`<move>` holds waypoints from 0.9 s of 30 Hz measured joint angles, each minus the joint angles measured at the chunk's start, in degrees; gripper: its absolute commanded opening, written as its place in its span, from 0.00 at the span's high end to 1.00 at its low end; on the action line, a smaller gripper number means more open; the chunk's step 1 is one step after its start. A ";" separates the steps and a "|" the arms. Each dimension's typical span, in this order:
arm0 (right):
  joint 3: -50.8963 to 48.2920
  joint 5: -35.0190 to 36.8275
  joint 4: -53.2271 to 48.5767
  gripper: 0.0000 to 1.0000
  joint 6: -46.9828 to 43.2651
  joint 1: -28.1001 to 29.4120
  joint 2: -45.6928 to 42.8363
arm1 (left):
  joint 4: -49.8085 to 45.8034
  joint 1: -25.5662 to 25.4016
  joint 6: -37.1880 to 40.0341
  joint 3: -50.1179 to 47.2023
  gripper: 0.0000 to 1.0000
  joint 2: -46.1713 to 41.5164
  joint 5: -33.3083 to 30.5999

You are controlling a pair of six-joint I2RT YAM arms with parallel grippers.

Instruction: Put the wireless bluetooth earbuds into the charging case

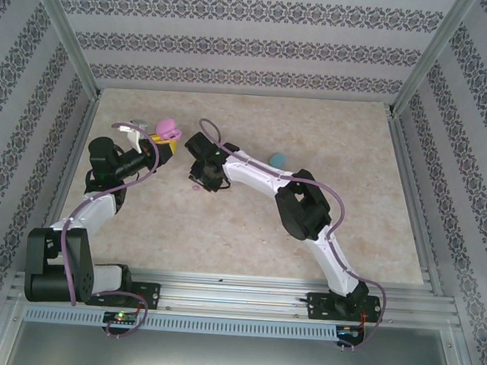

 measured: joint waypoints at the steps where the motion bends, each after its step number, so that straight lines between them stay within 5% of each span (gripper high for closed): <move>1: 2.75 -0.11 -1.90 0.65 -1.57 -0.09 0.72 | 0.00 0.00 0.11 0.00 0.77 -0.02 0.00; 9: 28.74 0.11 -16.65 0.60 -17.40 -0.09 11.74 | -1.84 0.00 1.55 -0.02 0.77 -1.64 -0.28; 20: 28.20 0.68 -21.16 0.58 -28.57 -0.39 13.00 | -6.60 0.04 2.97 -0.57 0.77 -1.64 -1.75; 27: 20.44 -1.40 -14.56 0.59 -30.77 -0.48 12.09 | -11.98 0.11 3.39 -0.07 0.77 -1.49 -4.44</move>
